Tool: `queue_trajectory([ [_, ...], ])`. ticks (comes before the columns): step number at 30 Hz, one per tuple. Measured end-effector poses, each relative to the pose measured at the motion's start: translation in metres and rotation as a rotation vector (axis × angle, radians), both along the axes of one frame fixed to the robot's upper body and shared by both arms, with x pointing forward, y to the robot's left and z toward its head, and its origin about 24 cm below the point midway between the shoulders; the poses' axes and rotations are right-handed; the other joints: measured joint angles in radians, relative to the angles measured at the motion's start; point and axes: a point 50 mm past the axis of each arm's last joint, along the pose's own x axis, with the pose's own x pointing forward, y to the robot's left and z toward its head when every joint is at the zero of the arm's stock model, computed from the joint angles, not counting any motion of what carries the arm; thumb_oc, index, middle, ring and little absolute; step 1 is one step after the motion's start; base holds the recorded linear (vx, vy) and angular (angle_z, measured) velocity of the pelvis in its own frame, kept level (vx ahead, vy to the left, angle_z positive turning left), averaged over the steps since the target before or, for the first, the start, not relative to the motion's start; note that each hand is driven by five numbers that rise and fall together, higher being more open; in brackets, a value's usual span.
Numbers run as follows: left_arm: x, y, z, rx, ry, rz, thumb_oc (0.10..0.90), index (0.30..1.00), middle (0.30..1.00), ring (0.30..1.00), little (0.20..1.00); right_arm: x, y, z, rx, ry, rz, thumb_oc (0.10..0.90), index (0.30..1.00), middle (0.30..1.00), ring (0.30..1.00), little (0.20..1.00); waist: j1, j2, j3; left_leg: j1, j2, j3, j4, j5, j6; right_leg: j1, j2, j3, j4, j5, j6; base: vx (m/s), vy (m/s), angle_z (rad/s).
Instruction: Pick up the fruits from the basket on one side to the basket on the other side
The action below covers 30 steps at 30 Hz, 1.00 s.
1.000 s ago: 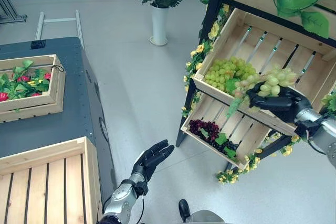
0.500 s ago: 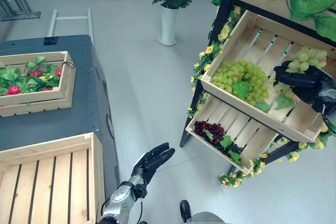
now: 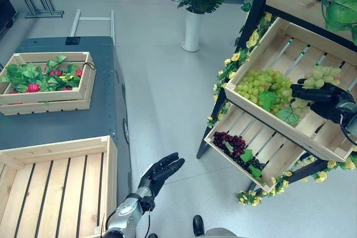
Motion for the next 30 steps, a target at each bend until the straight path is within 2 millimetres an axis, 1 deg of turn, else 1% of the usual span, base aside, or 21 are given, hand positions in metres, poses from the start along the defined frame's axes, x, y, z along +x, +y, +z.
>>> queue_trajectory([
  [2,0.000,0.000,0.000,0.000,-0.001,0.000,0.800,0.900,0.900,0.900,0.900,-0.004,-0.006,-0.007,0.017,0.042,-0.029,0.800,0.900,0.900,0.900,0.900,-0.002,0.000,0.000,0.001,0.000,0.000,0.000,0.000,0.000,0.000,0.000,0.000,0.000,0.000,0.000,-0.01,0.002,-0.02],
  [6,0.000,0.000,0.000,0.000,-0.001,0.001,0.800,0.900,0.900,0.900,0.900,-0.006,-0.011,-0.012,0.003,0.074,-0.051,0.800,0.900,0.900,0.900,0.900,-0.005,0.000,0.000,0.002,0.000,0.001,0.000,0.000,0.000,0.001,0.001,0.000,0.000,0.000,0.000,0.00,0.000,0.00],
  [14,0.000,0.000,0.000,0.002,-0.002,0.001,0.800,0.900,0.900,0.900,0.900,-0.005,-0.010,-0.011,0.016,0.064,-0.049,0.800,0.900,0.900,0.900,0.900,-0.006,0.000,0.000,0.004,0.000,0.002,0.000,0.000,0.000,0.001,0.000,0.001,0.000,0.000,0.000,0.00,0.000,0.00],
  [16,0.000,0.001,0.000,0.003,-0.002,0.002,0.800,0.900,0.900,0.900,0.900,-0.004,-0.006,-0.008,0.027,0.049,-0.034,0.800,0.900,0.900,0.900,0.900,-0.009,0.000,0.000,0.004,0.000,0.004,0.000,0.000,0.000,0.001,0.001,0.003,0.000,0.000,0.000,0.00,0.004,-0.02],
  [20,0.000,0.000,0.000,0.002,-0.003,0.002,0.800,0.900,0.900,0.900,0.900,-0.003,0.007,-0.006,0.070,0.008,0.018,0.800,0.900,0.900,0.900,0.900,-0.016,0.000,0.000,0.005,0.001,0.007,0.000,0.000,0.000,0.000,0.001,0.004,0.000,0.000,0.000,0.00,0.002,-0.01],
  [24,0.000,0.002,0.001,0.008,-0.003,0.009,0.800,0.900,0.900,0.900,0.900,-0.005,0.036,-0.018,0.184,-0.037,0.089,0.800,0.900,0.900,0.900,0.900,-0.040,0.001,0.000,0.005,0.000,0.009,0.000,0.000,0.000,-0.001,0.001,0.007,0.000,0.000,0.000,0.00,0.005,-0.01],
  [26,0.000,0.001,0.000,0.006,-0.003,0.010,0.800,0.900,0.900,0.900,0.900,-0.008,0.053,-0.030,0.247,-0.036,0.133,0.800,0.900,0.900,0.900,0.900,-0.058,0.002,0.001,0.005,0.000,0.012,0.000,-0.001,0.000,-0.001,0.002,0.010,0.000,0.000,0.000,-0.01,0.017,-0.05],
  [27,0.000,0.001,0.000,0.007,-0.002,0.013,0.800,0.900,0.900,0.900,0.900,-0.009,0.060,-0.031,0.261,-0.052,0.139,0.800,0.900,0.900,0.900,0.900,-0.062,0.002,0.001,0.006,0.000,0.015,0.000,-0.001,0.000,-0.002,0.003,0.017,0.000,0.000,0.000,0.00,0.011,-0.07],
  [30,0.001,0.000,0.000,0.006,-0.004,0.019,0.800,0.900,0.900,0.900,0.900,-0.009,0.066,-0.028,0.261,-0.065,0.146,0.800,0.900,0.900,0.900,0.900,-0.077,0.007,-0.001,0.008,0.000,0.022,0.000,-0.001,0.000,-0.002,0.004,0.024,0.000,0.000,0.000,0.00,0.016,-0.07],
])
